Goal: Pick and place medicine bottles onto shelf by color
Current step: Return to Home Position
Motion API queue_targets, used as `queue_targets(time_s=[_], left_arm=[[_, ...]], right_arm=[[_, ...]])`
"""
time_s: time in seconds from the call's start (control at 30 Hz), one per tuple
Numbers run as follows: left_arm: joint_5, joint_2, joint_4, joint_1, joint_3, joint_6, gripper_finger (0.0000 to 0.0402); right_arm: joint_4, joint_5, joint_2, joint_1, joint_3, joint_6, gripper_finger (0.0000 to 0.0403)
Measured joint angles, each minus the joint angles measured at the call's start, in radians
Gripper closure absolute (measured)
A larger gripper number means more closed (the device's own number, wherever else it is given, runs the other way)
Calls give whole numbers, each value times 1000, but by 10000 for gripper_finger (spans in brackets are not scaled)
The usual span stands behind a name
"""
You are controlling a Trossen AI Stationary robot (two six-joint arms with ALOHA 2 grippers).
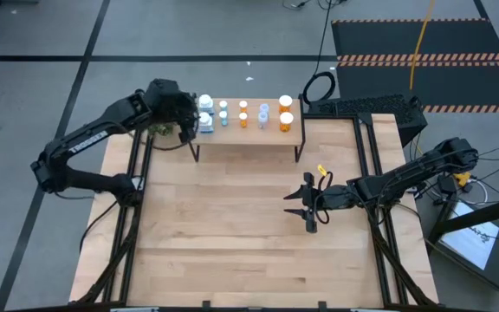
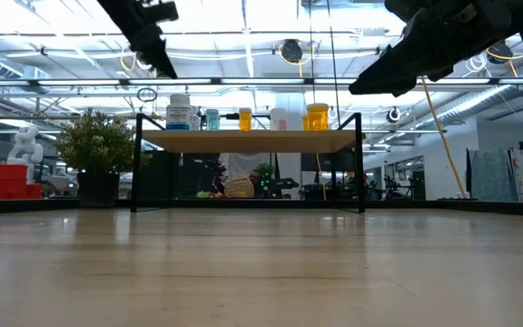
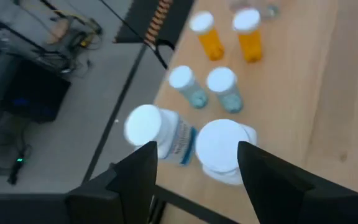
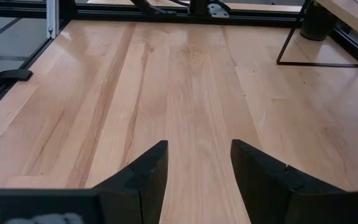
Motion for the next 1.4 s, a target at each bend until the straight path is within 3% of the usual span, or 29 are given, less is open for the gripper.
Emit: queue_targets(time_s=[0.2,0.37,0.57,0.7,0.8,0.9,1.07,1.2,1.4], left_arm=[[-20,-115,-19,-69,0,-147,178],[-67,-215,-106,-194,0,-232,181],[-138,-310,-115,-418,-68,-340,231],[-269,-352,-43,-571,-186,-397,277],[-349,-370,48,-665,-284,-410,303],[-377,-373,162,-731,-380,-414,318],[-383,-373,402,-812,-543,-422,329],[-382,-373,584,-857,-673,-424,328],[-369,-373,839,-887,-839,-400,328]], right_arm=[[56,1,0,0,0,-49,234],[83,2,-34,-8,0,-122,244],[89,3,-132,-51,0,-187,304],[78,1,-201,-83,0,-253,359],[37,0,-244,-102,0,-321,393],[-2,-1,-273,-120,0,-345,397],[-77,-9,-311,-147,0,-349,396],[-124,-103,-321,-172,0,-331,401],[-187,-105,-321,-166,-1,-235,402]])
